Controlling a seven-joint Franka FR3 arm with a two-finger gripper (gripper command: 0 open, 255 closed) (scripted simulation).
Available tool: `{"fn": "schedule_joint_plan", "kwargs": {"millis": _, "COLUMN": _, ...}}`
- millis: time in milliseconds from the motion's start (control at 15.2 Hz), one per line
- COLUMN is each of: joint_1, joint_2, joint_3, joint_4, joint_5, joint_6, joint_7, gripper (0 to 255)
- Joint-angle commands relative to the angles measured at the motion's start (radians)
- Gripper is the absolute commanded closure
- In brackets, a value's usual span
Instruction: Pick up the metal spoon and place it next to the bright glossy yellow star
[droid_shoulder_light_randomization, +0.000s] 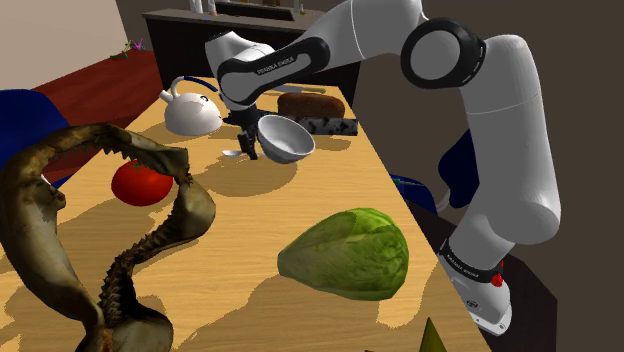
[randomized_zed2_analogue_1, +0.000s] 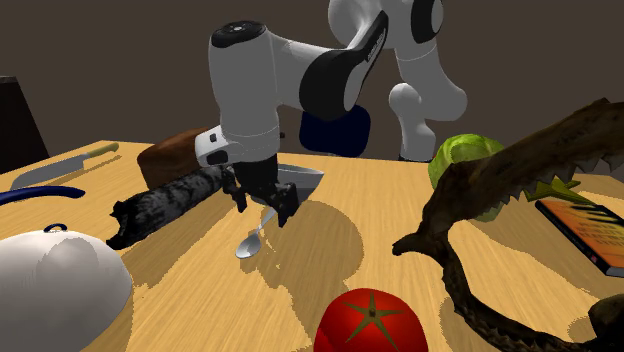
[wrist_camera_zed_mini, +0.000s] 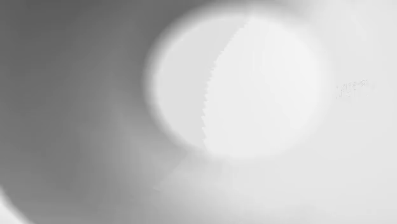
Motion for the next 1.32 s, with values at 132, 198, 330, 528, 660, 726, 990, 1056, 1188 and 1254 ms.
{"fn": "schedule_joint_plan", "kwargs": {"millis": 132, "joint_1": -0.001, "joint_2": 0.0, "joint_3": 0.0, "joint_4": -0.013, "joint_5": -0.001, "joint_6": 0.011, "joint_7": 0.002, "gripper": 0}}
{"fn": "schedule_joint_plan", "kwargs": {"millis": 198, "joint_1": -0.001, "joint_2": 0.0, "joint_3": 0.0, "joint_4": -0.013, "joint_5": -0.001, "joint_6": 0.011, "joint_7": 0.002, "gripper": 0}}
{"fn": "schedule_joint_plan", "kwargs": {"millis": 330, "joint_1": -0.001, "joint_2": 0.0, "joint_3": 0.0, "joint_4": -0.013, "joint_5": -0.001, "joint_6": 0.011, "joint_7": 0.003, "gripper": 0}}
{"fn": "schedule_joint_plan", "kwargs": {"millis": 528, "joint_1": -0.001, "joint_2": 0.0, "joint_3": 0.0, "joint_4": -0.01, "joint_5": -0.001, "joint_6": 0.009, "joint_7": 0.002, "gripper": 255}}
{"fn": "schedule_joint_plan", "kwargs": {"millis": 660, "joint_1": -0.001, "joint_2": 0.004, "joint_3": 0.0, "joint_4": -0.005, "joint_5": -0.001, "joint_6": 0.008, "joint_7": 0.001, "gripper": 255}}
{"fn": "schedule_joint_plan", "kwargs": {"millis": 726, "joint_1": -0.001, "joint_2": 0.004, "joint_3": -0.001, "joint_4": -0.006, "joint_5": -0.001, "joint_6": 0.008, "joint_7": 0.001, "gripper": 255}}
{"fn": "schedule_joint_plan", "kwargs": {"millis": 990, "joint_1": -0.001, "joint_2": 0.003, "joint_3": 0.0, "joint_4": -0.006, "joint_5": -0.001, "joint_6": 0.008, "joint_7": 0.001, "gripper": 255}}
{"fn": "schedule_joint_plan", "kwargs": {"millis": 1056, "joint_1": -0.001, "joint_2": 0.003, "joint_3": 0.0, "joint_4": -0.007, "joint_5": -0.001, "joint_6": 0.008, "joint_7": 0.002, "gripper": 255}}
{"fn": "schedule_joint_plan", "kwargs": {"millis": 1188, "joint_1": -0.001, "joint_2": -0.005, "joint_3": 0.001, "joint_4": -0.007, "joint_5": 0.0, "joint_6": 0.0, "joint_7": 0.0, "gripper": 255}}
{"fn": "schedule_joint_plan", "kwargs": {"millis": 1254, "joint_1": -0.001, "joint_2": -0.01, "joint_3": 0.001, "joint_4": -0.001, "joint_5": 0.002, "joint_6": -0.01, "joint_7": -0.002, "gripper": 255}}
